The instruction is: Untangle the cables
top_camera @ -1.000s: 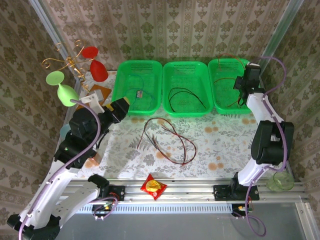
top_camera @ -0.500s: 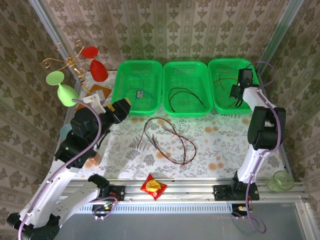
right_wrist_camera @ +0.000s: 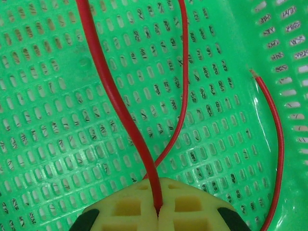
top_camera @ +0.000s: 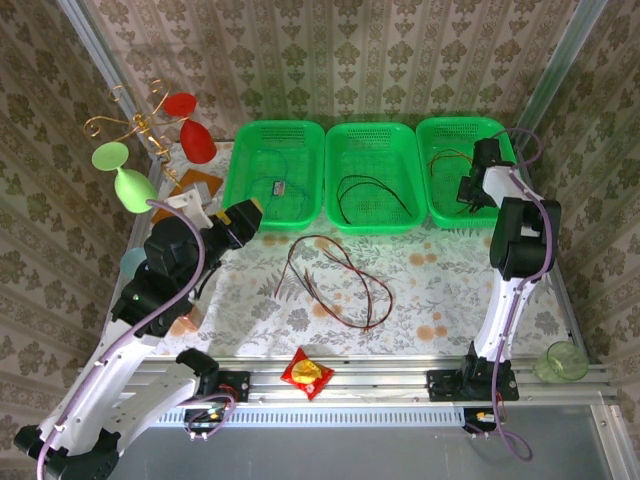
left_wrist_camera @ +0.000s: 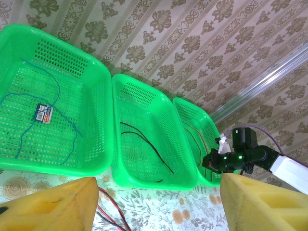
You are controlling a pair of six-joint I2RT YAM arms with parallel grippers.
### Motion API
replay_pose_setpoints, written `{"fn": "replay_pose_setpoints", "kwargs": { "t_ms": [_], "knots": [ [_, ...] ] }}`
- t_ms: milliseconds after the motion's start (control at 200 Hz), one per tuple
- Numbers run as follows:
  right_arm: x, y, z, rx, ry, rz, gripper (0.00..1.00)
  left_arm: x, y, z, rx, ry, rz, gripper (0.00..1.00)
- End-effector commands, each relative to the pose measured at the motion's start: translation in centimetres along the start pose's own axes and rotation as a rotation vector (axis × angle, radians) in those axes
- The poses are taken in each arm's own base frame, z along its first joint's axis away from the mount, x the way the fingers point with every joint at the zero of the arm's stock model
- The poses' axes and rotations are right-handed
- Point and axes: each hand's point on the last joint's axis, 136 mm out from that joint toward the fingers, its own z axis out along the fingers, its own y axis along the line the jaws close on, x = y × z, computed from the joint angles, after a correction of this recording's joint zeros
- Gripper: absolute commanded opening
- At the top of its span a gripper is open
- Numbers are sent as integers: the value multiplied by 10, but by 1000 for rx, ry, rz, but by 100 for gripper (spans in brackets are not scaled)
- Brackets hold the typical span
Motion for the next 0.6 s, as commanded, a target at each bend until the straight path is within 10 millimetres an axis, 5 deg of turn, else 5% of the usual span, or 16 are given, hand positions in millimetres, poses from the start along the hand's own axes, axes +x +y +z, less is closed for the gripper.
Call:
{"fn": "replay_pose_setpoints", "kwargs": {
  "t_ms": [0,225,445,595],
  "knots": [
    [3,-2,-5,-30,52,37,8,7,4,0,-14,21,-13,68],
    [-23,-8,-50,-47,-63,60,64,9,6,0,-22,30,-8,68],
    [-36,-15,-102,-58,-167,72,83,18,11,-2,-45,65,-4,68],
    [-33,-11,-139,-118,-217,95,85,31,19,-6,-77,121,8,68]
  ]
}}
